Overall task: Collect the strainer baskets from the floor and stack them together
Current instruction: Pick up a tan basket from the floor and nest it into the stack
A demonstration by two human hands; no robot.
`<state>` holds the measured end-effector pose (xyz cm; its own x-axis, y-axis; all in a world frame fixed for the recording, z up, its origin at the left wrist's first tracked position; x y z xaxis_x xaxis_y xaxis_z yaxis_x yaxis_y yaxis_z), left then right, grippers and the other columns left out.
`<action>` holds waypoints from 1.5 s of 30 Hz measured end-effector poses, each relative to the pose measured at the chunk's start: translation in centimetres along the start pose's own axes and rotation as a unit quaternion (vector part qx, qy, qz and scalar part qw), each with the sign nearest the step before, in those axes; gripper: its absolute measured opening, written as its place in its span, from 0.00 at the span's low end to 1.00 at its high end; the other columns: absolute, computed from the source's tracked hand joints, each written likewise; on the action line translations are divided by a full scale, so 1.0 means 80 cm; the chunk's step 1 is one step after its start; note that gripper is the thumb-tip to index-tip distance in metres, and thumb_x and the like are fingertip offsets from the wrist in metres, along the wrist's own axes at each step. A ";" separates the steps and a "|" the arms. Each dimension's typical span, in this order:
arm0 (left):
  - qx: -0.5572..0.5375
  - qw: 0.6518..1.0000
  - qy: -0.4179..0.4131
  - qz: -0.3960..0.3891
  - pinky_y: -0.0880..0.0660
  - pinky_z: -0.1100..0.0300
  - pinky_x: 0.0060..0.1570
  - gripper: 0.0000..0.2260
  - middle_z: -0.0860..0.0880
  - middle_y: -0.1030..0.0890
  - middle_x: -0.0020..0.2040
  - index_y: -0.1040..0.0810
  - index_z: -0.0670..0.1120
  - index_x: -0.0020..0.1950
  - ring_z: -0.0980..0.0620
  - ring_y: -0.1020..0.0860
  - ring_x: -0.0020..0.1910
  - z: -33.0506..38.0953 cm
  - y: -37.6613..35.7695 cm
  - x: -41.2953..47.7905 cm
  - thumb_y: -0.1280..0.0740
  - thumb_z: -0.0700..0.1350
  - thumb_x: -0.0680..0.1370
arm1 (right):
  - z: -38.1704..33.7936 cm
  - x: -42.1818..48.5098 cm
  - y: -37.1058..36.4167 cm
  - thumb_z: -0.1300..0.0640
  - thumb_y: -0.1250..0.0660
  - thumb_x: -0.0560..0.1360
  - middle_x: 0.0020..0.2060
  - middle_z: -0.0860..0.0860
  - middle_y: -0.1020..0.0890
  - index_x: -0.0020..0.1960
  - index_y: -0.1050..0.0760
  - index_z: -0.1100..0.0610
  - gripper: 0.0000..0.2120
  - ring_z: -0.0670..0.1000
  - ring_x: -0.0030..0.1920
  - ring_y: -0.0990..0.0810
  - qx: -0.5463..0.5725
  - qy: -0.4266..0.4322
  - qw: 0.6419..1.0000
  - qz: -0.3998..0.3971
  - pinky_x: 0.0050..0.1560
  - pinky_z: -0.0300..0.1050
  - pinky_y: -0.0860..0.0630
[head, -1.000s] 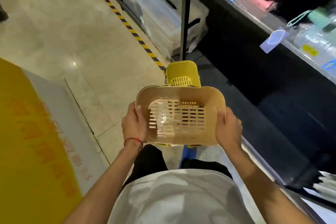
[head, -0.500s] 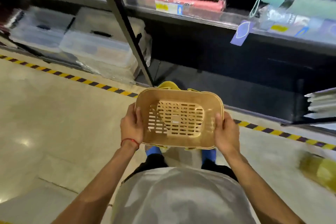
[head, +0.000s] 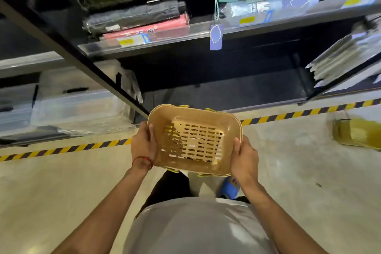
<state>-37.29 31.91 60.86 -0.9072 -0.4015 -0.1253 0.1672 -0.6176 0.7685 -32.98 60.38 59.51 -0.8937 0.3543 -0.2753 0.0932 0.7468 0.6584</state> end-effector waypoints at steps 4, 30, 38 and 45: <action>0.024 0.999 -0.014 -0.037 0.31 0.54 0.43 0.13 0.39 0.18 0.48 0.26 0.43 0.56 0.36 0.21 0.48 -0.002 -0.007 0.033 0.45 0.50 0.84 | -0.001 -0.003 -0.025 0.48 0.49 0.85 0.46 0.53 0.17 0.61 0.26 0.57 0.18 0.55 0.44 0.18 -0.004 -0.042 0.999 0.011 0.46 0.48 0.23; 0.069 0.984 -0.012 -0.161 0.33 0.54 0.46 0.16 0.34 0.20 0.53 0.29 0.41 0.70 0.36 0.23 0.53 -0.104 -0.130 0.161 0.46 0.42 0.84 | 0.042 0.047 -0.194 0.52 0.47 0.85 0.45 0.58 0.17 0.57 0.26 0.60 0.15 0.61 0.42 0.19 0.021 -0.204 0.973 0.109 0.42 0.47 0.29; 0.082 0.982 0.004 -0.170 0.35 0.59 0.47 0.16 0.36 0.20 0.57 0.29 0.41 0.70 0.35 0.23 0.55 -0.153 -0.175 0.160 0.47 0.43 0.85 | 0.086 0.062 -0.238 0.51 0.45 0.85 0.48 0.51 0.19 0.66 0.29 0.58 0.15 0.53 0.44 0.22 0.022 -0.218 0.974 0.064 0.51 0.50 0.22; 0.131 0.976 0.048 -0.167 0.30 0.51 0.53 0.17 0.37 0.20 0.58 0.30 0.44 0.70 0.37 0.23 0.57 -0.168 -0.205 0.167 0.49 0.46 0.85 | 0.112 0.071 -0.256 0.53 0.40 0.83 0.39 0.41 0.24 0.56 0.31 0.53 0.05 0.43 0.38 0.23 0.042 -0.239 0.970 0.033 0.33 0.25 0.31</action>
<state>-46.96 27.59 38.19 -0.8518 -0.2763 -0.4451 -0.2475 -0.5366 0.8067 -36.03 52.09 38.18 -0.5813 0.6083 -0.5405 0.1972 0.7497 0.6317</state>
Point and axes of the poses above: each hand's wrist, its own x-axis towards the middle knuckle, its own y-axis out of the back of the hand, z = x × y, the point moved 3 cm from there along x, towards the middle knuckle
